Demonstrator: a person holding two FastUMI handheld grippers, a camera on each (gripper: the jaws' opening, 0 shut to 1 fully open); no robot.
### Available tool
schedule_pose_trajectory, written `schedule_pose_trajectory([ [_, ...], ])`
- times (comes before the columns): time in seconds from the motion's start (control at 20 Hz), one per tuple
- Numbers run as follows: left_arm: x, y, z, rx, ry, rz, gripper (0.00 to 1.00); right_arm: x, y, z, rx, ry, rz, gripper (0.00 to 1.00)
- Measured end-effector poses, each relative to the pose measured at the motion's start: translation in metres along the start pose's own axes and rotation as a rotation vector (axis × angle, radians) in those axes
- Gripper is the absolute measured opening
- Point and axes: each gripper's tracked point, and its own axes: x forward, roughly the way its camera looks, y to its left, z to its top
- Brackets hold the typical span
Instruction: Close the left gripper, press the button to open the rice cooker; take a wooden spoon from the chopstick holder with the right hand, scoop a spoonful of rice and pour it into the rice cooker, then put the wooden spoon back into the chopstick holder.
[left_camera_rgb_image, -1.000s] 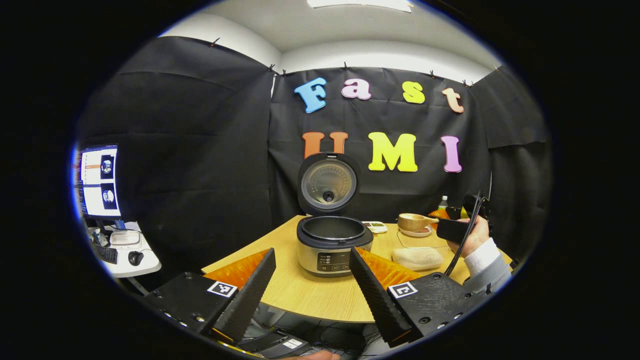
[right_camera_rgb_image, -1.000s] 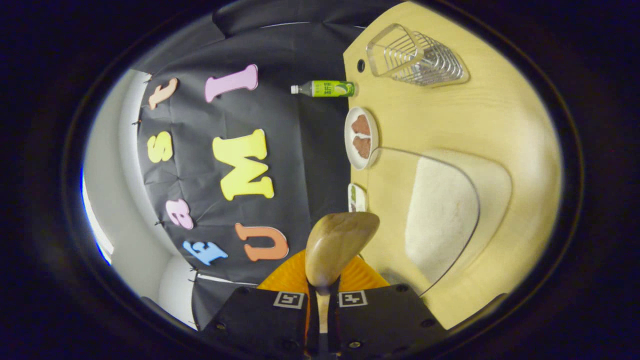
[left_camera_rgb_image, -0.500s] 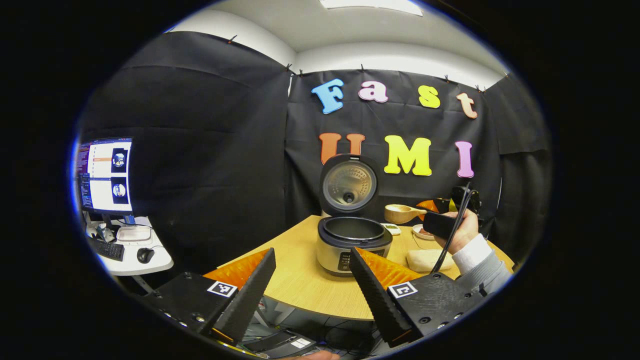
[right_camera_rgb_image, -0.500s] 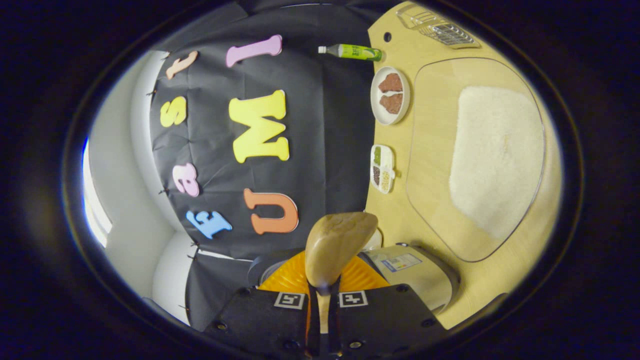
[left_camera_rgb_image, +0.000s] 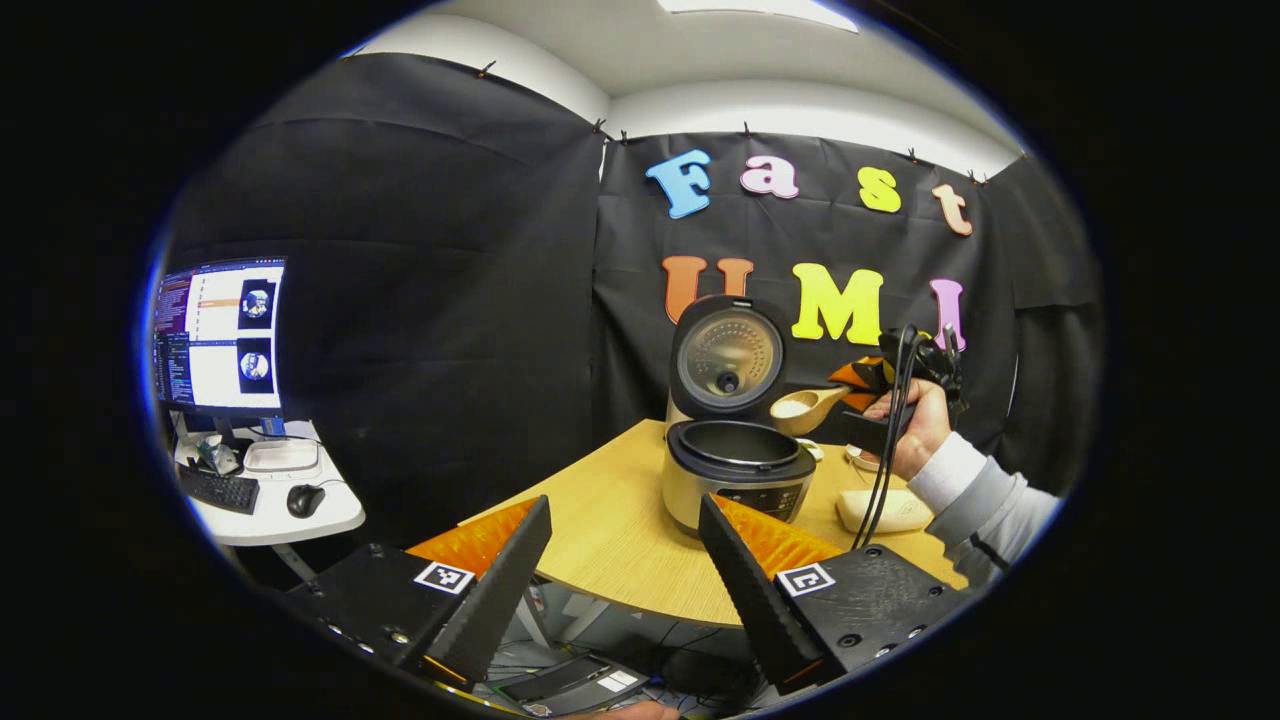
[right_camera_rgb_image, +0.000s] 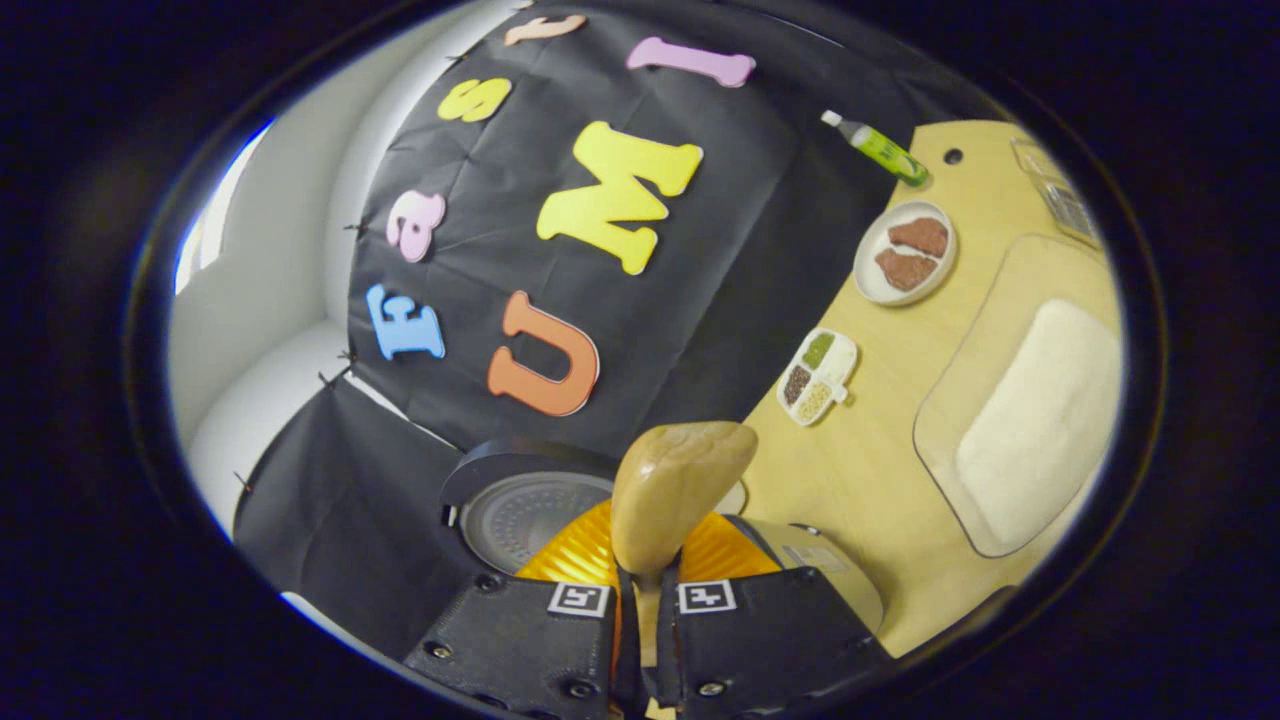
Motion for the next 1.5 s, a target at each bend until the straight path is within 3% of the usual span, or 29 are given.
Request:
schedule_pose_trajectory([
  [0.4,0.001,0.001,-0.007,0.026,0.013,-0.003,0.95,0.005,0.030,0.008,-0.317,-0.065,0.015,0.12],
  [0.95,-0.004,-0.013,-0.006,0.040,-0.001,-0.043,0.95,0.000,0.050,0.014,-0.619,-0.094,0.022,0.12],
  [1.5,0.000,-0.028,-0.007,0.048,0.008,-0.076,0.95,-0.007,0.098,-0.020,-0.949,-0.094,0.154,0.12],
])
